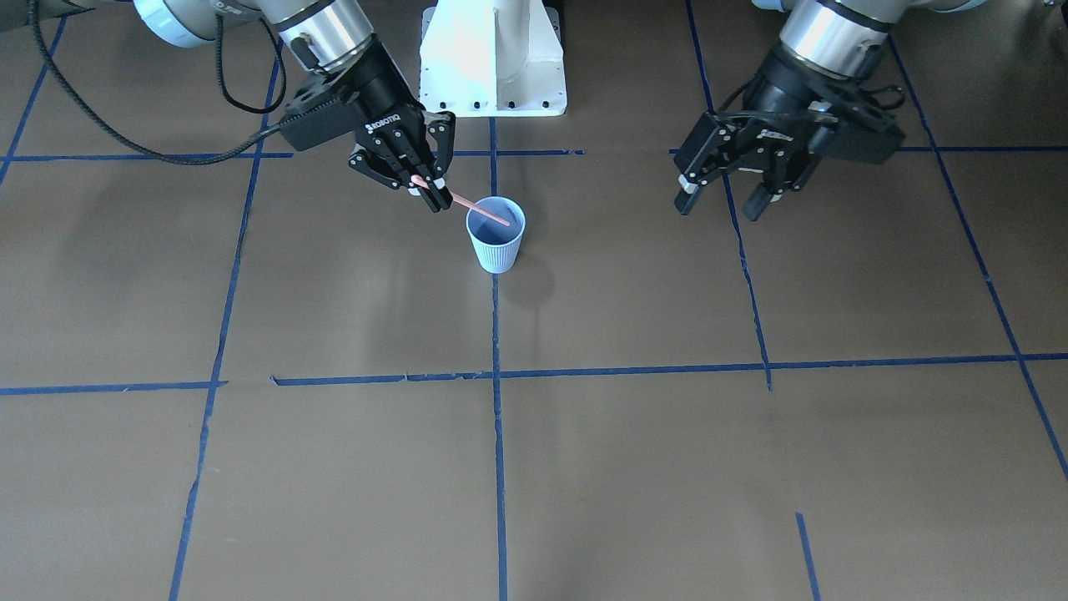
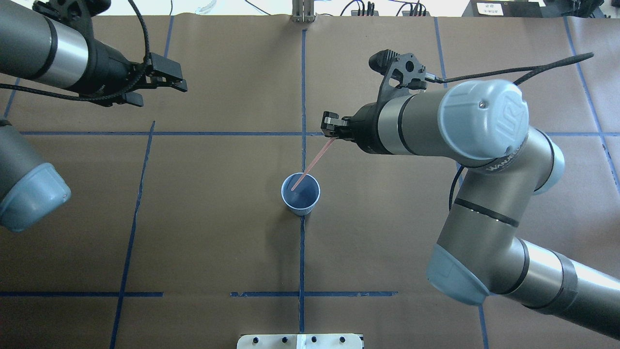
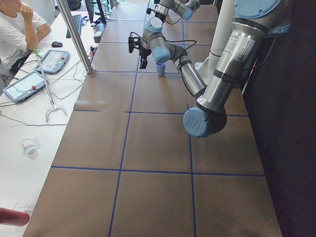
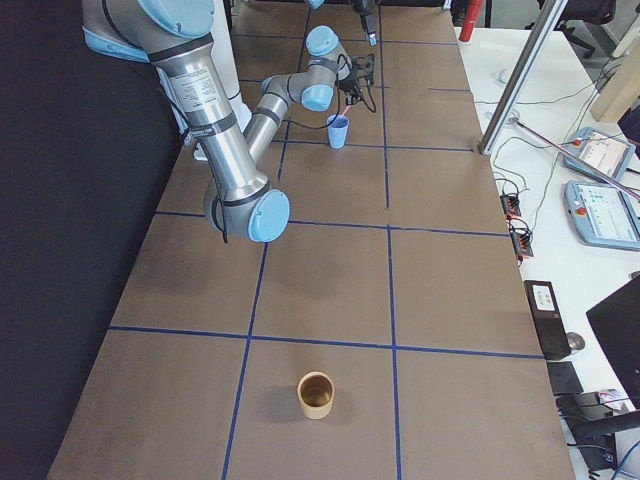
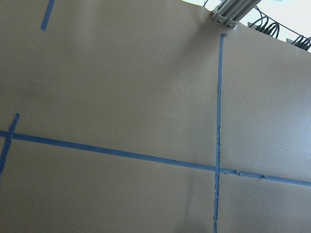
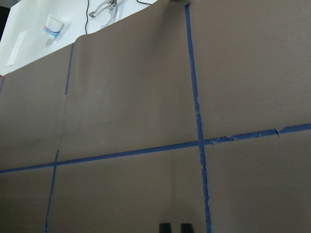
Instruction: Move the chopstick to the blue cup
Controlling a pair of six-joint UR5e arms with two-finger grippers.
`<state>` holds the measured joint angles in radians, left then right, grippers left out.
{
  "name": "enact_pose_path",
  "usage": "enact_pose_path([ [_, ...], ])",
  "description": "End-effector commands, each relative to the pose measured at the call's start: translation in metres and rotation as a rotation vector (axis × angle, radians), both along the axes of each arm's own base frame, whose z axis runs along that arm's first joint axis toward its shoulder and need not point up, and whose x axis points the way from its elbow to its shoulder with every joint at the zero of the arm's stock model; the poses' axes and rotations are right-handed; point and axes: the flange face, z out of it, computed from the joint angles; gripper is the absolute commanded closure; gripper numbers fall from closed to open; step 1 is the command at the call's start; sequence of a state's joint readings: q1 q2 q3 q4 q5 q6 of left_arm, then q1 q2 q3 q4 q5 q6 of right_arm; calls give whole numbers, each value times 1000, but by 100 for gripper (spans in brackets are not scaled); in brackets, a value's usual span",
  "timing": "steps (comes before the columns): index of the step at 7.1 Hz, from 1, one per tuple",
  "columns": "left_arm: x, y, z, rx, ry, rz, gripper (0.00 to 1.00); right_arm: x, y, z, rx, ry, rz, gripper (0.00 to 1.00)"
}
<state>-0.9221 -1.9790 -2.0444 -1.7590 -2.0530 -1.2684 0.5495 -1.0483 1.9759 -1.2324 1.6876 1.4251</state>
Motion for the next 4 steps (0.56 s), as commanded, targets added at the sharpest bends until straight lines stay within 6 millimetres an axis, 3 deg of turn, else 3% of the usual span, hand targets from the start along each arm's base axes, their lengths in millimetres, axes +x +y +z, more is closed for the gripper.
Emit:
enact_pose_path([
  [1,-30,-14,9,-11,-11,-22,0,-35,23,14,7,43,-7,85],
  [2,-35,-18,12,-18,-14,-32,0,-54,25,23,-3,68,-21,49],
  [3,-38,-20,12,-21,-15,-37,0,-58,25,23,3,73,-9,1],
  [4,-44,-23,19,-31,-36,-43,0,-51,26,17,10,60,-7,0],
])
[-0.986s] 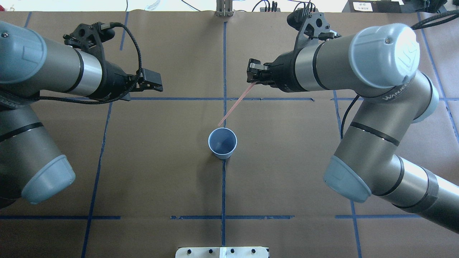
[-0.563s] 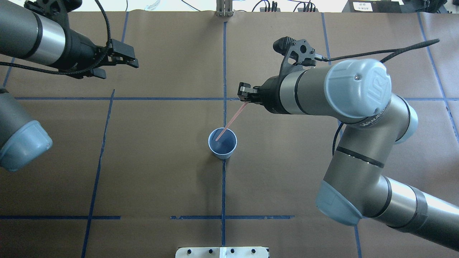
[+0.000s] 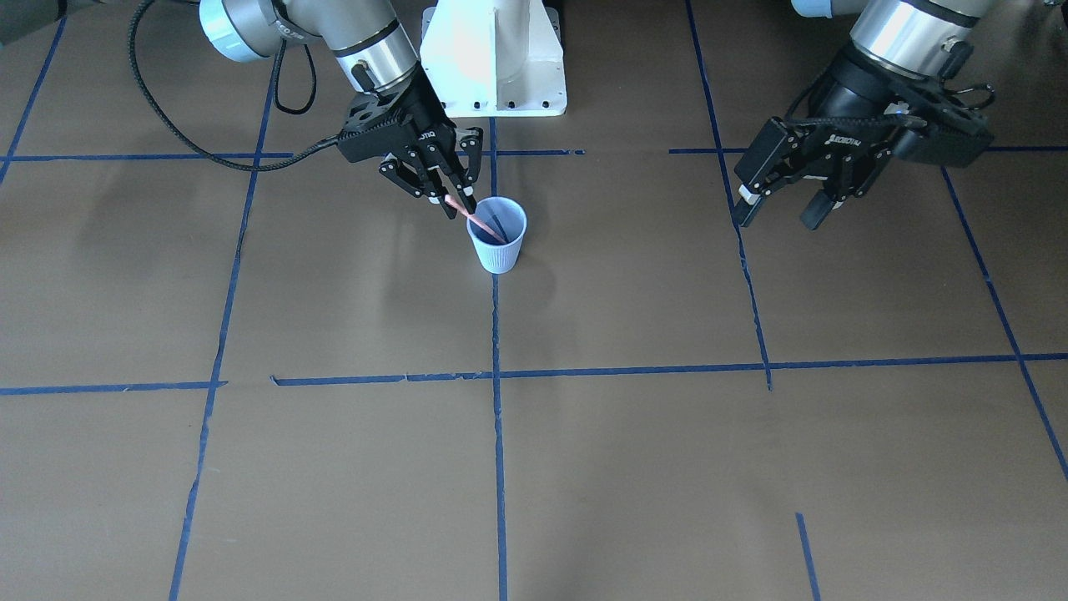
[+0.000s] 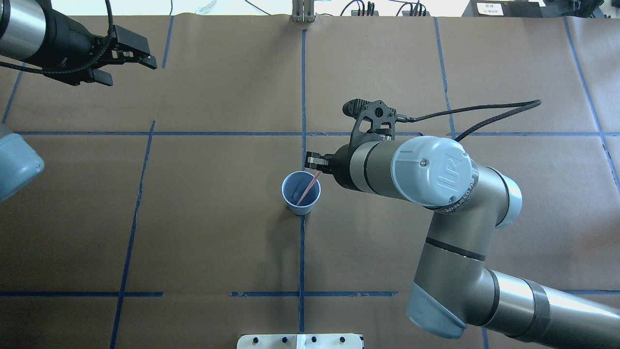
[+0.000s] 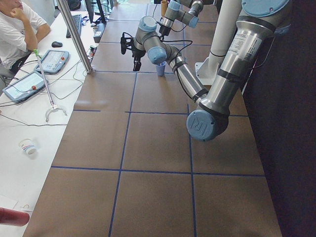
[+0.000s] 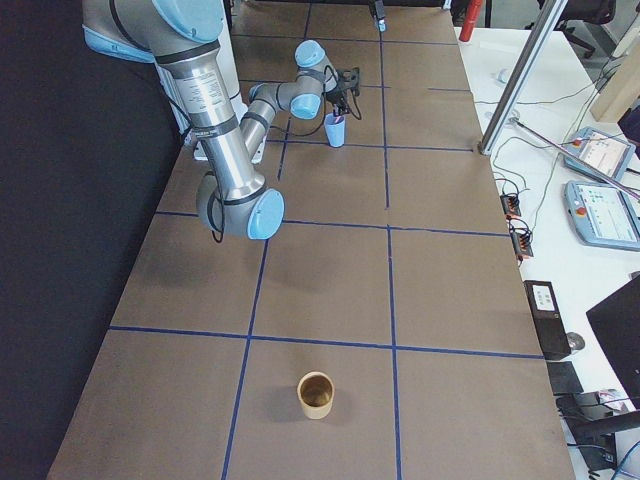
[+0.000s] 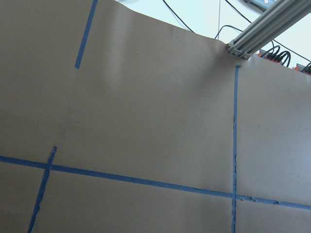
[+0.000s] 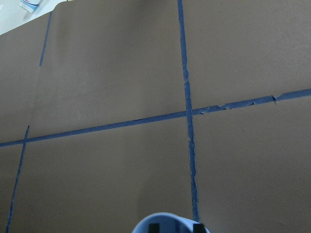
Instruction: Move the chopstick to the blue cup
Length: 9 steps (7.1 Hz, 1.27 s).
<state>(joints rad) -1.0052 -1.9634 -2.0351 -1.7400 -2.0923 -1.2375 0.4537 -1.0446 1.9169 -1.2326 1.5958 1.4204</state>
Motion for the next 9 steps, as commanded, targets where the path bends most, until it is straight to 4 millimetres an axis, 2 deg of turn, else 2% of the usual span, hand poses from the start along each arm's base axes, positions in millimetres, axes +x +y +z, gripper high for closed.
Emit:
enact_pose_path([
  [1,-18,-7,20,39,-75,22,0,20,-6,-9,14,-22,23,0],
  [2,-35,-9,44,70,-134,66,0,59,-19,-6,8,-36,35,0],
  [3,-65,-9,78,96,-184,105,0,107,-42,16,-66,-15,-9,0],
  [4,-95,-8,110,127,-231,147,0,163,-74,38,-108,2,-31,0],
  [5,-118,-6,144,178,-283,217,0,212,-94,65,-96,35,-51,0],
  [6,-152,-17,188,222,-362,268,0,269,-107,110,-62,101,-90,0],
  [7,-190,-32,231,250,-345,337,0,320,-110,164,2,191,-175,0],
  [8,-240,-42,276,281,-310,379,0,380,-115,199,19,274,-192,0],
  [9,-260,-49,317,326,-355,450,0,426,-118,233,11,339,-259,0],
])
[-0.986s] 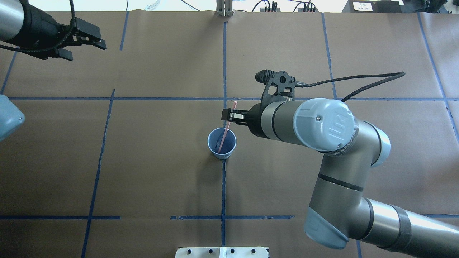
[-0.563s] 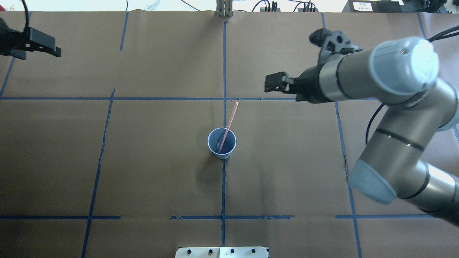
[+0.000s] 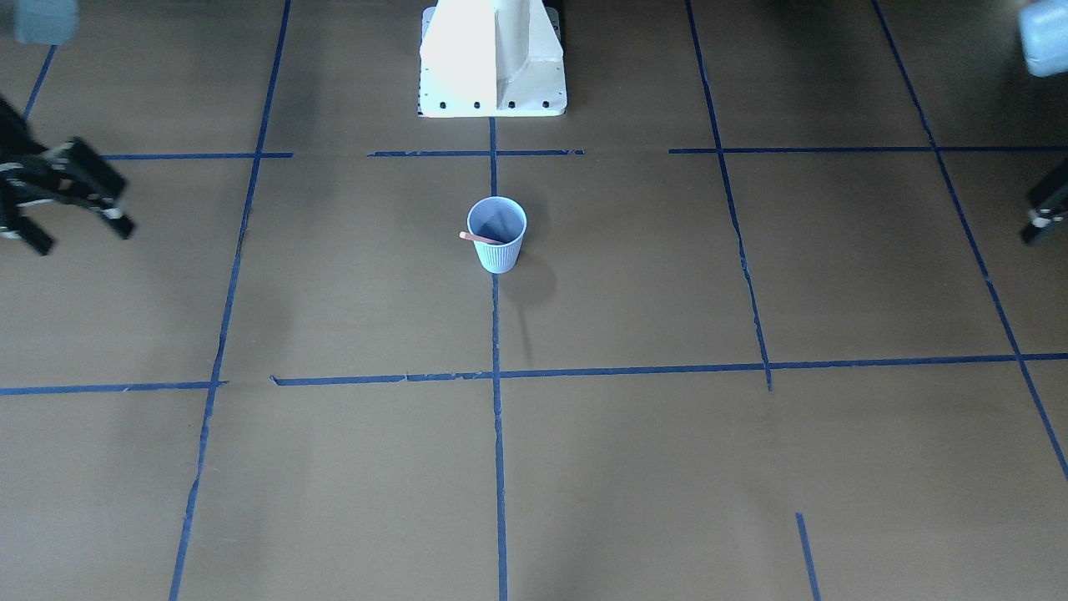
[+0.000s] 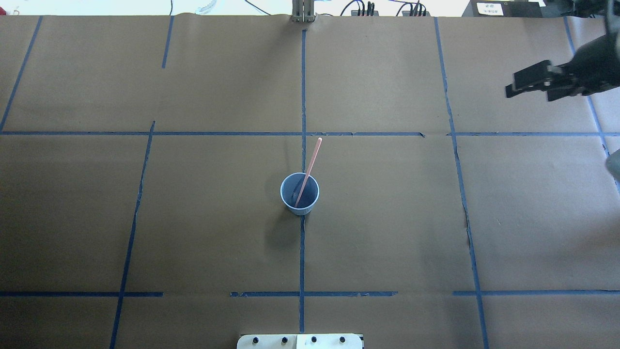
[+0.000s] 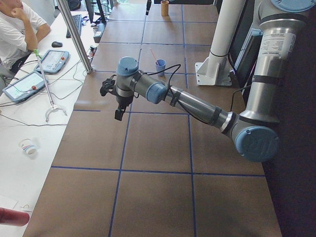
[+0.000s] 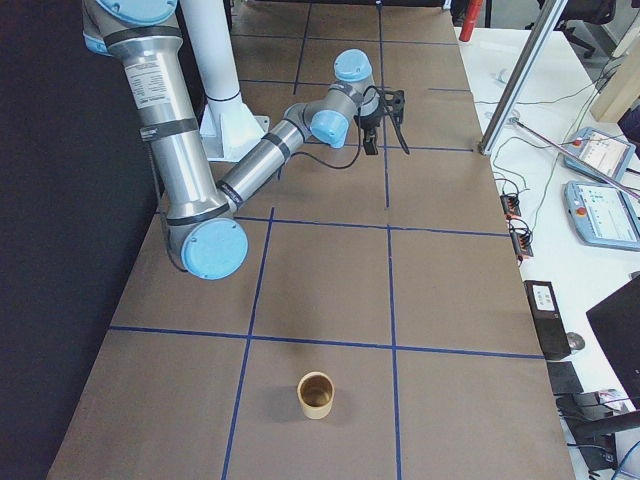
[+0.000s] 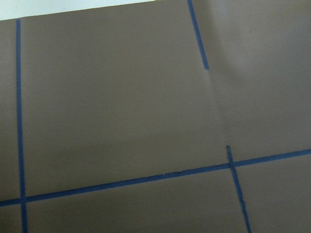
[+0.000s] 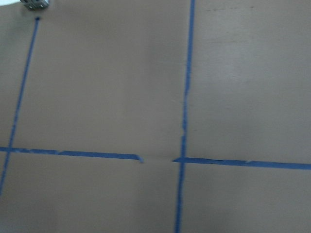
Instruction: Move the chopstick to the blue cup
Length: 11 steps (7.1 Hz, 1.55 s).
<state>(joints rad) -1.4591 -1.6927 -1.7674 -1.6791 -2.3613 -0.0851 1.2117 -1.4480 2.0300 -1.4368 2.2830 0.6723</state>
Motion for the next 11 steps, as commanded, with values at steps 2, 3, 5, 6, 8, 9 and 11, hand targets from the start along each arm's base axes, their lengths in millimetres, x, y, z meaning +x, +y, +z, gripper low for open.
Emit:
enact_pose_path([
  [2,-73,-15,104,73,-80,142,0,144,1,127,31,181,-209,0],
  [3,-72,-14,125,38,-76,153,0,159,6,185,8,193,-286,0],
  [5,-69,-25,108,-112,-62,160,0,184,22,255,-70,189,-313,0],
  [6,-69,-12,126,-157,-56,156,0,192,36,268,-85,178,-308,0],
  [8,-67,17,162,-244,-48,138,0,195,70,273,-95,184,-302,0],
  [9,-68,30,173,-242,-49,139,0,194,78,273,-97,173,-301,0],
  [11,-70,72,159,-215,-80,125,0,199,74,256,-74,176,-277,0],
])
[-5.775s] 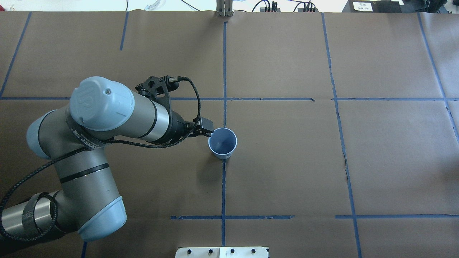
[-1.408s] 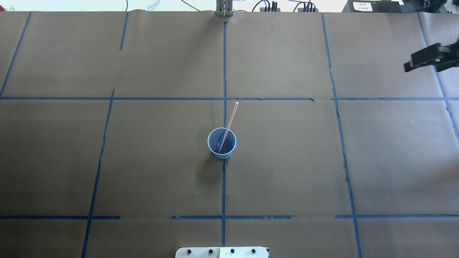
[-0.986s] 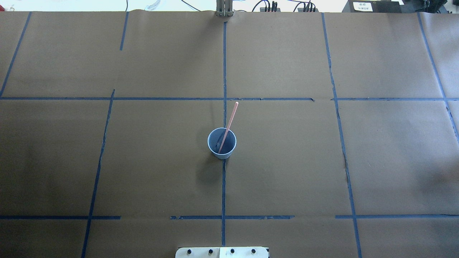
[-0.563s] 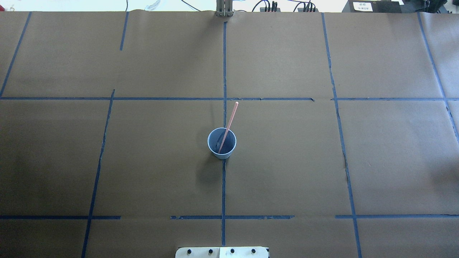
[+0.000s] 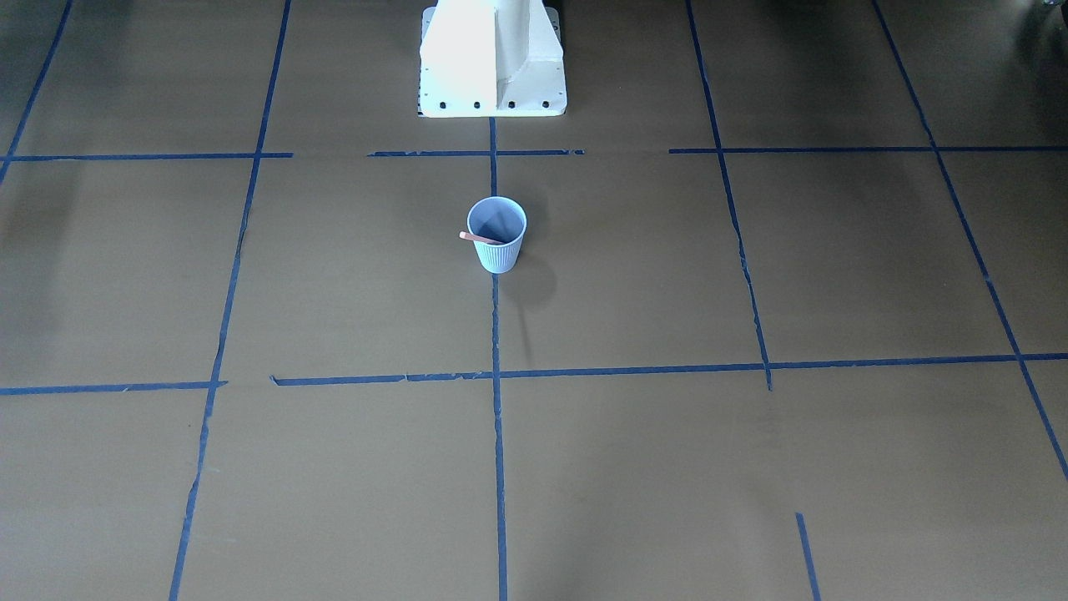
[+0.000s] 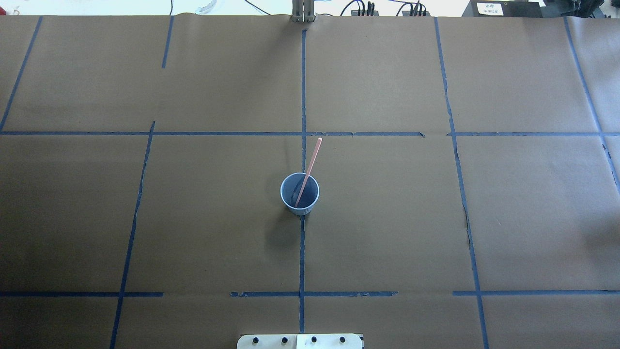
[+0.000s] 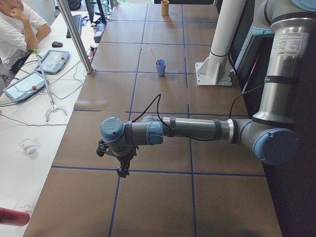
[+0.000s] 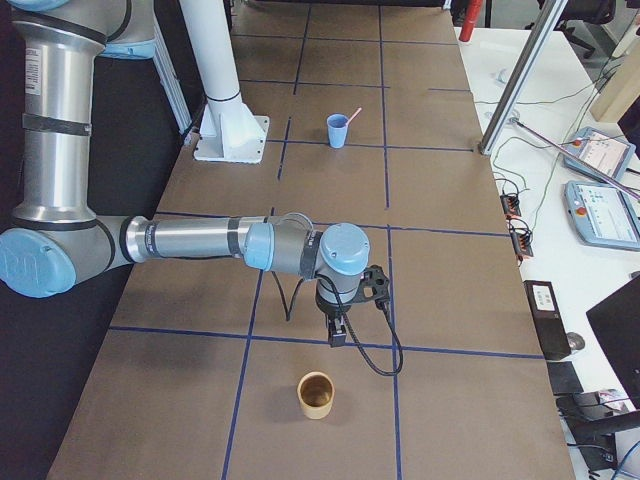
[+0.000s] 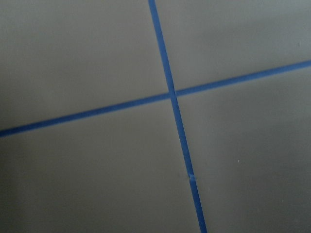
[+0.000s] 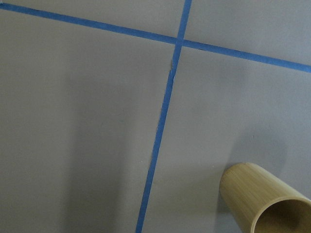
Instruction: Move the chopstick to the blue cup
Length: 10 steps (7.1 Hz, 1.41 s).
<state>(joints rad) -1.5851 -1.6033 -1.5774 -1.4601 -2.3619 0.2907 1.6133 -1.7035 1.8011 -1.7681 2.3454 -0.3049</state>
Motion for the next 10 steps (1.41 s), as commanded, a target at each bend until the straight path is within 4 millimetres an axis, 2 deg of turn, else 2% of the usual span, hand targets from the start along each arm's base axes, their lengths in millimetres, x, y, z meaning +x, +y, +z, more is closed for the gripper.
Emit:
enact_pose_path([
  [1,-2,24,-3,10,-52,-2,0,5,1,-22,35,7,15,0],
  [2,-2,15,-15,31,-54,-4,0,5,-1,-26,45,13,12,0],
  [4,-2,11,-30,16,-52,-55,0,4,-5,-27,44,12,15,0],
  [5,-1,7,-35,-2,-50,-91,0,1,-6,-18,26,14,7,0],
  [6,0,7,-36,22,-42,-98,0,7,4,-24,33,-4,26,0],
  [7,0,9,-31,45,-40,-100,0,6,23,-25,26,7,28,0],
  [9,0,3,-47,144,-33,-100,0,4,46,-12,-17,-11,28,0],
  [10,1,0,-42,131,-34,-102,0,5,51,-11,-18,1,26,0],
])
